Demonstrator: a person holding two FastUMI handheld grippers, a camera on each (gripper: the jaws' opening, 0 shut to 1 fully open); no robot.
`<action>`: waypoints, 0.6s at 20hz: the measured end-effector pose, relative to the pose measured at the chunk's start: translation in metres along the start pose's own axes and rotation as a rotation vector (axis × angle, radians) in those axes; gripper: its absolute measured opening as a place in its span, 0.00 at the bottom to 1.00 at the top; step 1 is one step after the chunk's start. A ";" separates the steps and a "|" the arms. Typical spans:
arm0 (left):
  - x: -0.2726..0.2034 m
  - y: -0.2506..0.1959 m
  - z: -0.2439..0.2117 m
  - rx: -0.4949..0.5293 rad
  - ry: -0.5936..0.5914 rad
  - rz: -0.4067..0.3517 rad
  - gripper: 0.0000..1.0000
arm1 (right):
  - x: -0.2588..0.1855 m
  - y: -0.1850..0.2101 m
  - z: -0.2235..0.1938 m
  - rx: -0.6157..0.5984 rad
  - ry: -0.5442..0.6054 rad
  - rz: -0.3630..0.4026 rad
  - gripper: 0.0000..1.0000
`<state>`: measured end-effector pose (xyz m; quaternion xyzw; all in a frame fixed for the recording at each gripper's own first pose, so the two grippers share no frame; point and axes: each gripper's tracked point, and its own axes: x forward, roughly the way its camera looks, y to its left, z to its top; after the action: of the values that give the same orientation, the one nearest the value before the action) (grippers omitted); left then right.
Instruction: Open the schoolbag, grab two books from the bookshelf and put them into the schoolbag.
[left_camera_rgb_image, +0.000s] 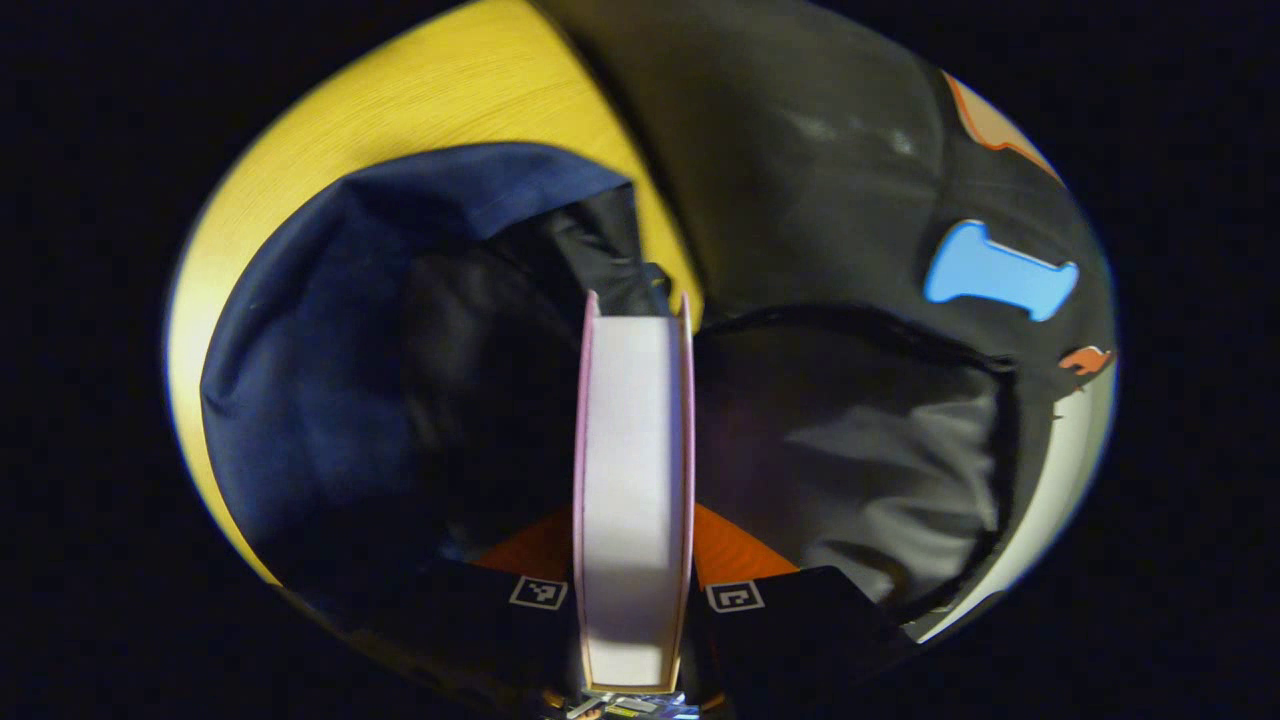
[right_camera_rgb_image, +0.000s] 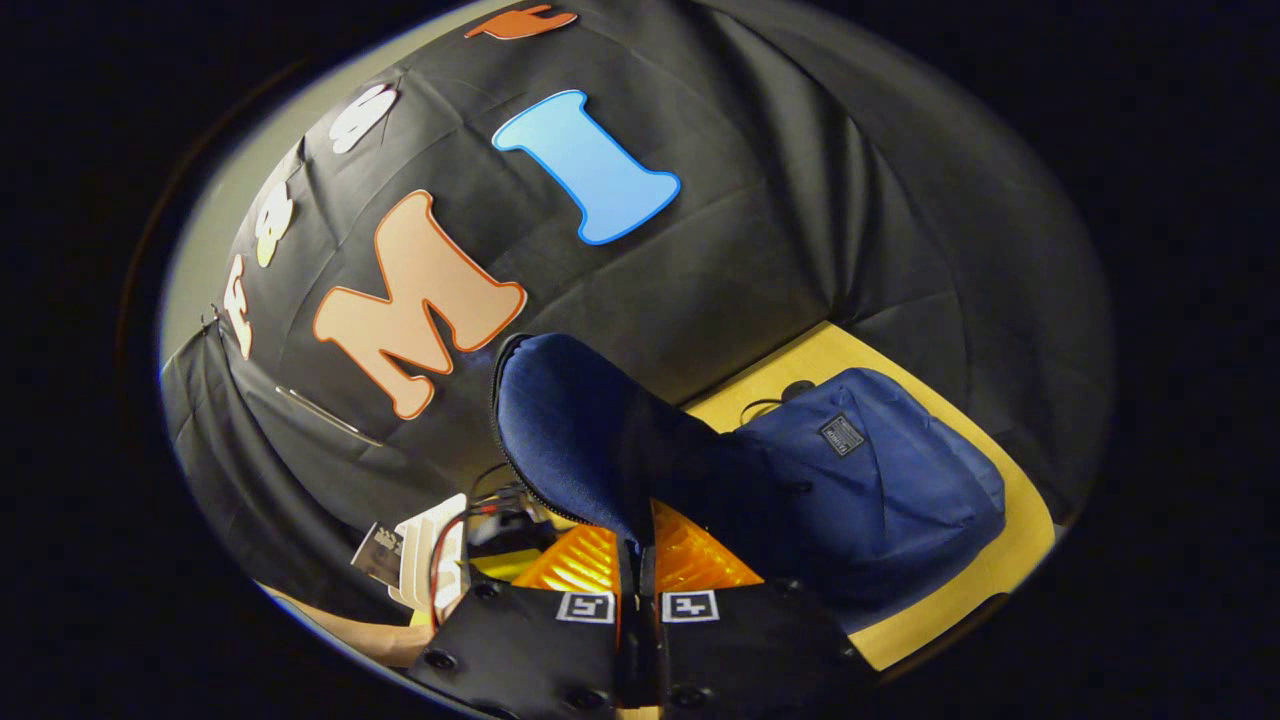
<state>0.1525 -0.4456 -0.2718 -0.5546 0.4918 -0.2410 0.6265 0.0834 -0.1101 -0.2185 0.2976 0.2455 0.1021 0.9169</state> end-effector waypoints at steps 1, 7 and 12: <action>0.001 0.001 0.002 -0.028 -0.012 0.004 0.40 | 0.000 -0.001 -0.003 -0.003 0.003 -0.002 0.05; 0.007 0.033 -0.005 0.012 0.005 0.172 0.66 | 0.001 -0.008 0.001 0.018 -0.010 -0.009 0.02; -0.022 0.038 0.000 0.421 0.025 0.376 0.79 | 0.004 -0.013 0.004 0.030 -0.010 -0.013 0.04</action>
<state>0.1343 -0.4168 -0.2993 -0.3081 0.5330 -0.2243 0.7555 0.0896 -0.1207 -0.2254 0.3105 0.2444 0.0911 0.9141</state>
